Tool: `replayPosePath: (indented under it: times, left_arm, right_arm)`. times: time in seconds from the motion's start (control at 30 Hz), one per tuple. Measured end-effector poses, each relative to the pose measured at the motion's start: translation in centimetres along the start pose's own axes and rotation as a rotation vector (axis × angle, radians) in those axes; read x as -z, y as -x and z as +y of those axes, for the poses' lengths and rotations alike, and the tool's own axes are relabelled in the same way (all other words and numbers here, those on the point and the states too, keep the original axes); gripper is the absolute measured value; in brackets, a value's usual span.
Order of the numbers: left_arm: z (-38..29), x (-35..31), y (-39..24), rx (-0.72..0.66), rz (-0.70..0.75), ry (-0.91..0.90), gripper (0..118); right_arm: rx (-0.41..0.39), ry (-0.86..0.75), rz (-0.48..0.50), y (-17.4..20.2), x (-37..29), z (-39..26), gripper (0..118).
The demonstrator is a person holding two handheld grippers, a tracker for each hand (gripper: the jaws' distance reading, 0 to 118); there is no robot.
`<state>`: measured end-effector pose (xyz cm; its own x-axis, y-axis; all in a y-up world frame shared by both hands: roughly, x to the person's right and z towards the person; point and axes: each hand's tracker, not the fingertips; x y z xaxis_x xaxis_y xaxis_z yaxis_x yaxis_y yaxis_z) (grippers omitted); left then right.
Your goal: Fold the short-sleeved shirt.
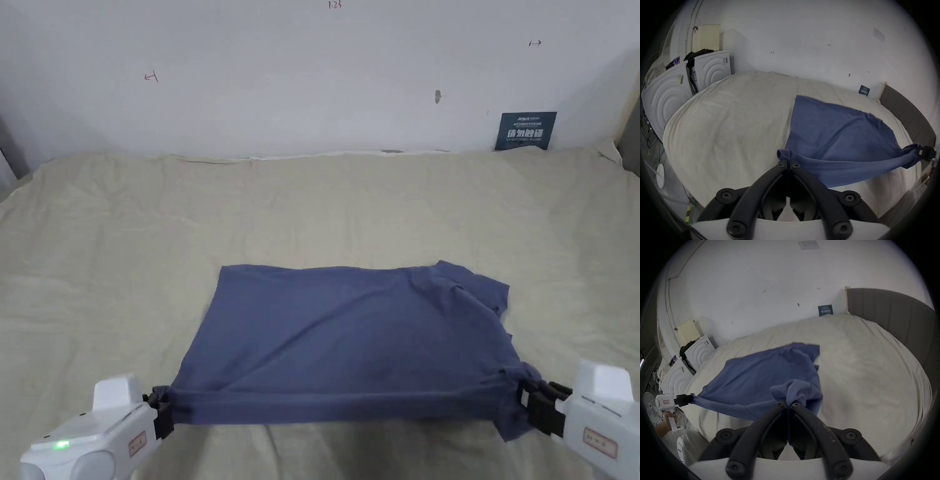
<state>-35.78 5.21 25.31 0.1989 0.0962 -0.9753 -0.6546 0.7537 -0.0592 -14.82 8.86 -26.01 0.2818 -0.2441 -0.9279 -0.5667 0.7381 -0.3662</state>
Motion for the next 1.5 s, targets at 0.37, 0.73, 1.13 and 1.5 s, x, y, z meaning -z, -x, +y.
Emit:
replayPosePath:
  times: [0.37, 0.73, 1.13, 1.5]
  left_arm:
    - [-7.3, 0.4, -0.3, 0.005, 0.052, 0.197, 2]
    - [-2.6, -3.8, -3.0, -0.031, 0.049, 0.093, 118]
    - [7.6, -10.9, -8.6, 0.067, 0.017, -0.467, 114]
    - [7.1, -12.0, -9.9, 0.080, -0.025, -0.542, 0]
  right_arm:
    - [0.026, 0.265, -0.171, -1.6, 2.9, -9.0, 3]
    - [-0.005, 0.108, -0.247, 1.7, 0.2, -4.6, 97]
    - [-0.145, -0.446, -0.191, 8.8, -9.4, 6.3, 97]
    - [-0.234, -0.583, -0.229, 11.0, -11.4, 5.7, 1]
